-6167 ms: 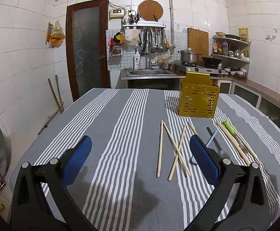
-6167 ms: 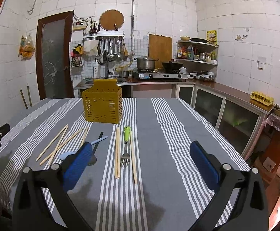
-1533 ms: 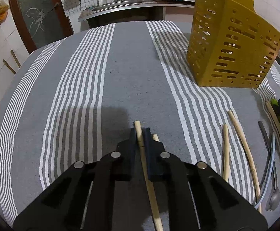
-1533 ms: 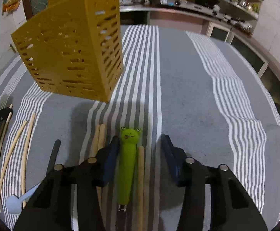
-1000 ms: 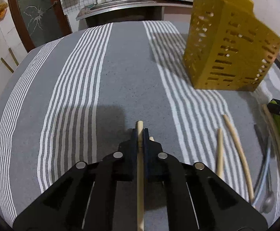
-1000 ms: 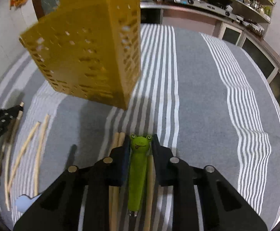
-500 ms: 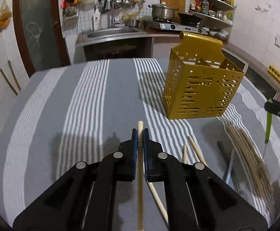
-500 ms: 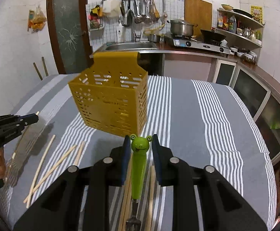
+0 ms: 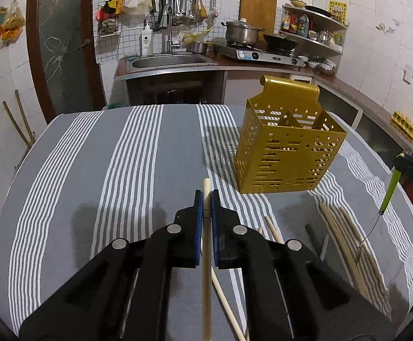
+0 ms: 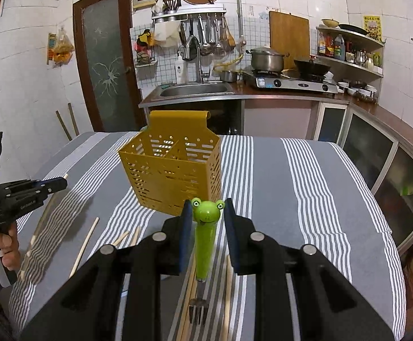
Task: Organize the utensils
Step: 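Lift and carry the chopstick and fork with both tools over the yellow holder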
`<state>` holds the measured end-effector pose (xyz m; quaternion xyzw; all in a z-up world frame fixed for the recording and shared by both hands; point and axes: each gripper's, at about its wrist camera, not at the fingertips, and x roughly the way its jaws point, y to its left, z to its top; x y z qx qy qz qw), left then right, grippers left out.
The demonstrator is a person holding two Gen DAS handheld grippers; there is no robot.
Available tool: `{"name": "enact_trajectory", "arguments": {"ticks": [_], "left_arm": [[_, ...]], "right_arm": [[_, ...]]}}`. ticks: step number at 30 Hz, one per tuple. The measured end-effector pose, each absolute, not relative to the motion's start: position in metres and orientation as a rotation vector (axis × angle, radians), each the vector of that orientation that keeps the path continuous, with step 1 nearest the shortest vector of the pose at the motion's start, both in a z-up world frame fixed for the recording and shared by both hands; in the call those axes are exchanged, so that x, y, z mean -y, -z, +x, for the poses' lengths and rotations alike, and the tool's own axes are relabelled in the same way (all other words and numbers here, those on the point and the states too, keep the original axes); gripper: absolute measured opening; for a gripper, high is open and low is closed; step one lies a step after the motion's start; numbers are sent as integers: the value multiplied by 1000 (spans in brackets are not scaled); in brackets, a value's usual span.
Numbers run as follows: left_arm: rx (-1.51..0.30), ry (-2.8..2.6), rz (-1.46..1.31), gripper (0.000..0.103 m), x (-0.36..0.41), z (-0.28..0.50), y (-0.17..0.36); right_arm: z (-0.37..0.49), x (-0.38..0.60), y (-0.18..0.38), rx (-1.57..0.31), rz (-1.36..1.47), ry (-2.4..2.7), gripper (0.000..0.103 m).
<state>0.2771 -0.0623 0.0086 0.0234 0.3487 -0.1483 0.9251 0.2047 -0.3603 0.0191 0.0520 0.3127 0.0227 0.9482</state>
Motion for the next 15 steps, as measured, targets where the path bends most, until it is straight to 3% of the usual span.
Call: {"name": "enact_trajectory", "arguments": {"ticks": [15], "left_arm": [[-649, 289, 48, 4, 59, 267, -36]], "right_arm": [[184, 365, -36, -580, 117, -55, 23]]}}
